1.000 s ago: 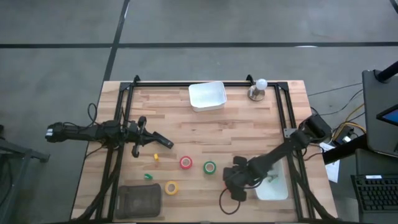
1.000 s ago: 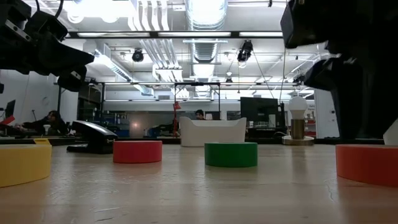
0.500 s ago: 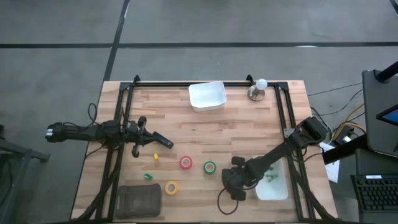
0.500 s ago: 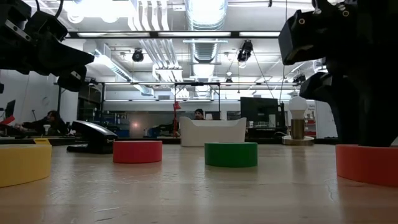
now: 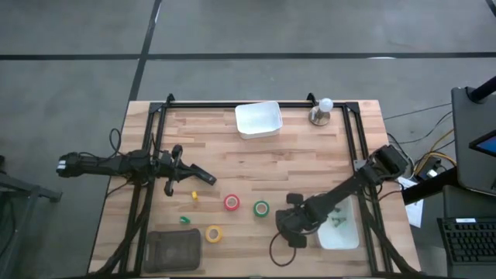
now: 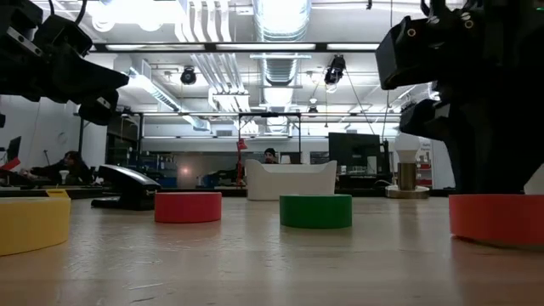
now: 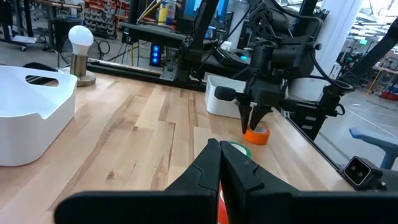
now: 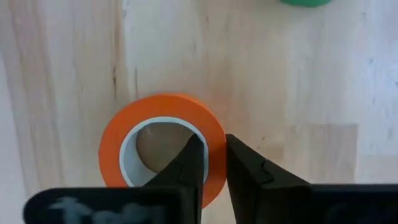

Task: Pick and place Stapler, Stapler remover, tape
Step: Put the orange tape into the top white bin

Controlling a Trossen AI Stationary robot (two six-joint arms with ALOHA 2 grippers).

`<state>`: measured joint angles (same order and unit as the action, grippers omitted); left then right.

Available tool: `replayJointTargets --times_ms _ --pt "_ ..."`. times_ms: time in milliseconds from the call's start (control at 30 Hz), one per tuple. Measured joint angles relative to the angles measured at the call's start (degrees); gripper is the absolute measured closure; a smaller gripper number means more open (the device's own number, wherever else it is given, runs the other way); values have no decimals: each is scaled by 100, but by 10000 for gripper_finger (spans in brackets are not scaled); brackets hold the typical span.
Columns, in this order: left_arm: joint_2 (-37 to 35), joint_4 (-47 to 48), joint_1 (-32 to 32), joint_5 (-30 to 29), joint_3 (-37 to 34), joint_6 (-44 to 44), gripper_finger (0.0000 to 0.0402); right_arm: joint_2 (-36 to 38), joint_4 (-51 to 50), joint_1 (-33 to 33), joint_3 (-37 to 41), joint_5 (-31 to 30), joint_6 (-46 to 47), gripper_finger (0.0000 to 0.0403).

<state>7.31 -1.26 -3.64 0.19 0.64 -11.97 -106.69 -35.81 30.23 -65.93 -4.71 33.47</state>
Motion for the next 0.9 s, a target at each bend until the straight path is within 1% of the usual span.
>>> replayJointTargets --times_ms 133,300,433,567,900 --pt "0 0 0 0 -1 -1 394 2 4 -119 -4 -22 -155 354" --pt "0 0 2 0 0 0 394 20 -10 -332 -4 20 -306 358" --pt "0 0 2 0 0 0 394 92 -65 -435 -22 52 -305 356" --pt "2 2 1 0 -1 0 394 229 -95 -665 -114 39 -529 355" --pt "15 2 1 0 -2 0 394 356 -584 -1260 -809 -8 -1124 355"
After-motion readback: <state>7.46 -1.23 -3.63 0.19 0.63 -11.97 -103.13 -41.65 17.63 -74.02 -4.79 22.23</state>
